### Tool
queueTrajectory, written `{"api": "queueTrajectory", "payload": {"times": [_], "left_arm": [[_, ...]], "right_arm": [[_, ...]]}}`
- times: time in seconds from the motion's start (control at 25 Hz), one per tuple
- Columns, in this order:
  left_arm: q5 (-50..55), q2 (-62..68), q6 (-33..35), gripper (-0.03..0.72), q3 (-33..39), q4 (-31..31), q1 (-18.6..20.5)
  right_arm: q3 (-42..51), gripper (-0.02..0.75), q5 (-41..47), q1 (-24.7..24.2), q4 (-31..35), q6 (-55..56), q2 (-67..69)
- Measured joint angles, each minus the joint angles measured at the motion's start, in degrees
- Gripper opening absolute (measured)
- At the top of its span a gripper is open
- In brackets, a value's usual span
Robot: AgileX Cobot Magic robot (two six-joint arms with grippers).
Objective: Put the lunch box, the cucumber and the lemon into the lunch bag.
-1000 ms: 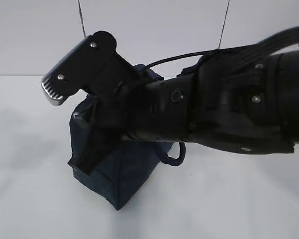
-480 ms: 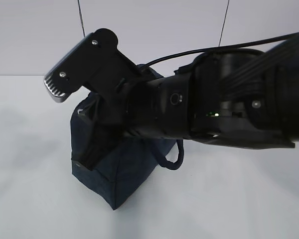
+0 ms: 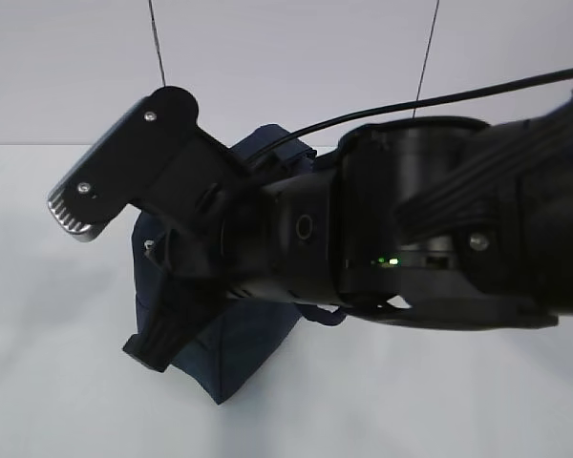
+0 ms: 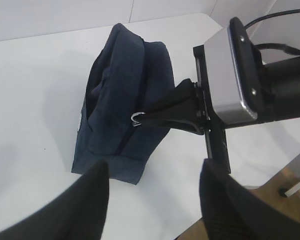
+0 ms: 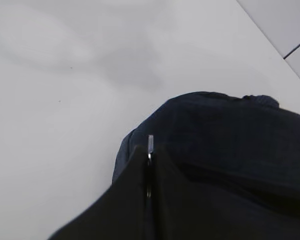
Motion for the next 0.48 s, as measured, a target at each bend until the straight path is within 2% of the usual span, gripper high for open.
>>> {"api": "queueTrajectory", "payload": {"times": [0.36,0.48], "left_arm": [[0.0,0.0,0.0,0.404,0.04,0.0,0.0],[0.0,0.0,0.0,0.404,0.04,0.0,0.0]], "right_arm": [[-2.99,0.02,6.01,0.15,0.67,-0.22,0.0],[-4.8,0.02,8.34,0.15,3.99,-3.18,0.0]]}}
